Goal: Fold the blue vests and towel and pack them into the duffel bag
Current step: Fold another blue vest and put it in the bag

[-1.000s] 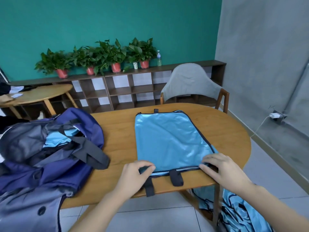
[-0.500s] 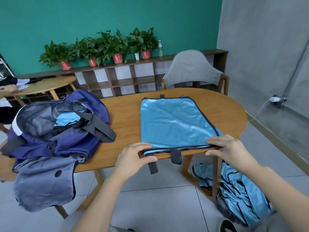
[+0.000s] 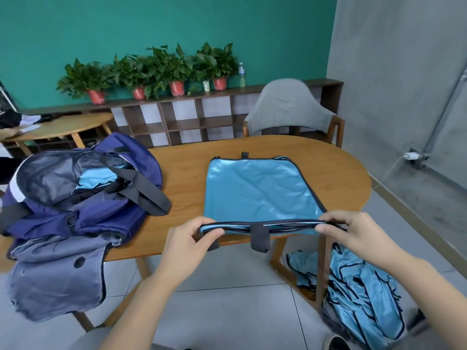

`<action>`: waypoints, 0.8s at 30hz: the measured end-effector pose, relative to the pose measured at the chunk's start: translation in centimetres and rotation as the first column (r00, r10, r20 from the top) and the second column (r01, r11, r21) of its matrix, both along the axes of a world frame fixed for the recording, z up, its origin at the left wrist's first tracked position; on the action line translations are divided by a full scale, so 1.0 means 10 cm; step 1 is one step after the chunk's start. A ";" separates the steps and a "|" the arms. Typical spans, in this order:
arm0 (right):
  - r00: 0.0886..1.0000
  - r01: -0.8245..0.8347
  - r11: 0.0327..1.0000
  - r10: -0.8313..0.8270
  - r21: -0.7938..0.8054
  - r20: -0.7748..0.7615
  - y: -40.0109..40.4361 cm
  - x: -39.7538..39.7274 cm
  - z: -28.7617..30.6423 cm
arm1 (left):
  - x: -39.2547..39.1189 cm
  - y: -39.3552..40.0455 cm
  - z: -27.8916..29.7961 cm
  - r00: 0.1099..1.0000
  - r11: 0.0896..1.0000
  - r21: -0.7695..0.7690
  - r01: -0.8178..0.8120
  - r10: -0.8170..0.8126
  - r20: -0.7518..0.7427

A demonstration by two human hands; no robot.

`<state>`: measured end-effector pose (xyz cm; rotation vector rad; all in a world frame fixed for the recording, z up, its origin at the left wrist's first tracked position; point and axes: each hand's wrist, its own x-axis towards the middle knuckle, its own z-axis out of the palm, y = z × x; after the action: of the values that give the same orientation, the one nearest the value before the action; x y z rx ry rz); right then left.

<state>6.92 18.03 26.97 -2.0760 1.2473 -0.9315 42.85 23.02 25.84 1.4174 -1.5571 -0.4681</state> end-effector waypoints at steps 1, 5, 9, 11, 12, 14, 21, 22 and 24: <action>0.998 -0.009 1.000 0.009 0.005 0.059 0.03 0.01 0.11 | -0.01 0.01 0.08 0.998 1.000 -0.009 0.019 -0.019 -0.058; 0.966 -0.033 0.999 0.036 -0.015 0.257 -0.03 0.08 0.57 | -0.01 -0.03 0.45 0.968 0.988 -0.151 0.037 -0.073 -0.238; 0.924 0.043 0.999 -0.041 0.003 0.380 -0.50 0.21 0.74 | 0.01 -0.44 0.68 0.965 0.992 -0.124 0.004 -0.037 -0.261; 0.943 0.080 0.997 -0.083 0.022 0.321 -0.84 0.29 0.66 | 0.08 -0.78 0.59 0.980 0.996 -0.073 -0.056 0.041 -0.195; 0.959 0.097 0.994 -0.105 0.041 0.265 -1.00 0.32 0.56 | 0.13 -0.94 0.49 0.986 0.996 -0.041 -0.080 0.072 -0.153; 0.977 0.137 0.987 -0.149 0.088 0.155 -1.24 0.32 0.25 | 0.21 -1.16 0.21 0.995 0.995 0.048 -0.092 0.093 -0.020; 0.988 0.148 0.982 -0.140 0.116 -0.073 -1.34 0.28 -0.07 | 0.23 -1.14 -0.08 0.988 0.979 0.140 -0.147 0.137 0.077; 0.987 0.146 0.983 -0.137 0.111 -0.083 -1.33 0.28 -0.07 | 0.23 -1.13 -0.07 0.991 0.980 0.151 -0.132 0.129 0.029; 0.988 0.145 0.982 -0.138 0.118 -0.067 -1.30 0.27 -0.03 | 0.22 -1.10 -0.02 0.988 0.981 0.153 -0.115 0.129 -0.086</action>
<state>9.66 5.03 26.65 -1.9522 1.4614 -0.8372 45.02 12.01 25.64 1.5705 -1.3727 -0.5785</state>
